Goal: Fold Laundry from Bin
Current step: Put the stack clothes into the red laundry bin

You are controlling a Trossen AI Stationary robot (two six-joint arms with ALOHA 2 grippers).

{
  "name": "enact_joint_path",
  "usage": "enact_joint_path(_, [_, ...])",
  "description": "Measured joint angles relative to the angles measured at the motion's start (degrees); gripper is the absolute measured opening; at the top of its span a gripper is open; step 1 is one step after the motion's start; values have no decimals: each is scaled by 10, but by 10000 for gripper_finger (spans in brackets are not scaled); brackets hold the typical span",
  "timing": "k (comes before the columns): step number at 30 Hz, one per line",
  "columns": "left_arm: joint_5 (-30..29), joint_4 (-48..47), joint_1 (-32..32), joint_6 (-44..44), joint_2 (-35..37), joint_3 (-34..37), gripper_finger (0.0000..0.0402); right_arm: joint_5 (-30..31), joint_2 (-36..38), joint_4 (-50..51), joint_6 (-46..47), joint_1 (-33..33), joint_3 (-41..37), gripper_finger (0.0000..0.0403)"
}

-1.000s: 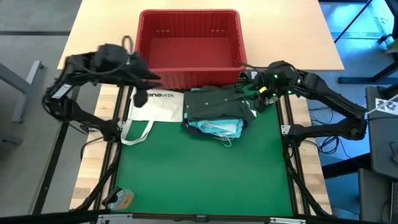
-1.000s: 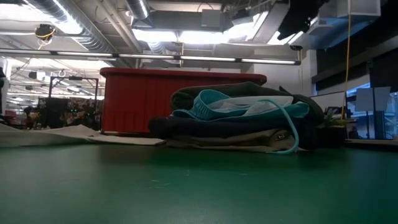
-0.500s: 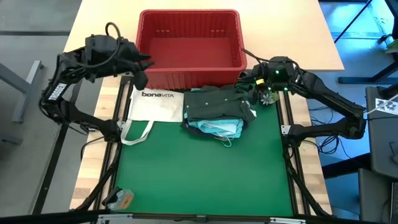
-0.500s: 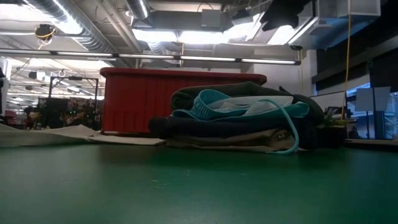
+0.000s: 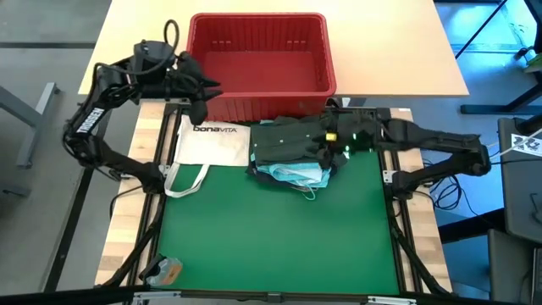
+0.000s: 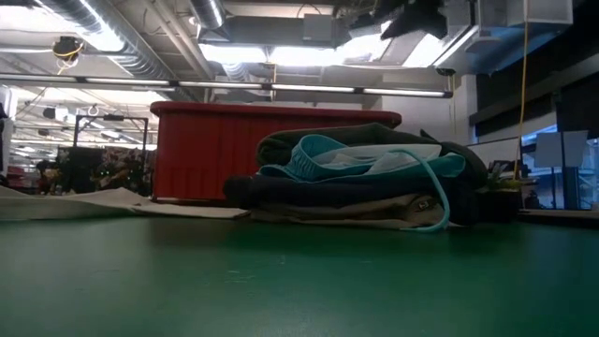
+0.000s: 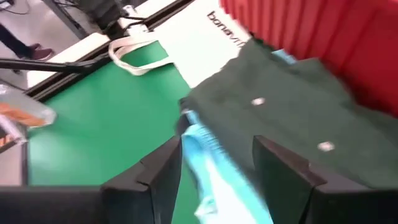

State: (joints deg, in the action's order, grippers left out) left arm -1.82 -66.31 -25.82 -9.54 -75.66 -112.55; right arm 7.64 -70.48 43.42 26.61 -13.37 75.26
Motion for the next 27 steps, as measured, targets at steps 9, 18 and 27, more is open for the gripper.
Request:
enact_joint_path(9, [20,2,32,25,-45,0,108,126,-11,8,216,184,0,195])
enact_joint_path(18, [33,6,50,11,-124,0,108,282,-74,89,541,332,0,195])
enact_joint_path(27, [89,18,54,-16,-200,0,108,255,-139,27,569,372,0,195])
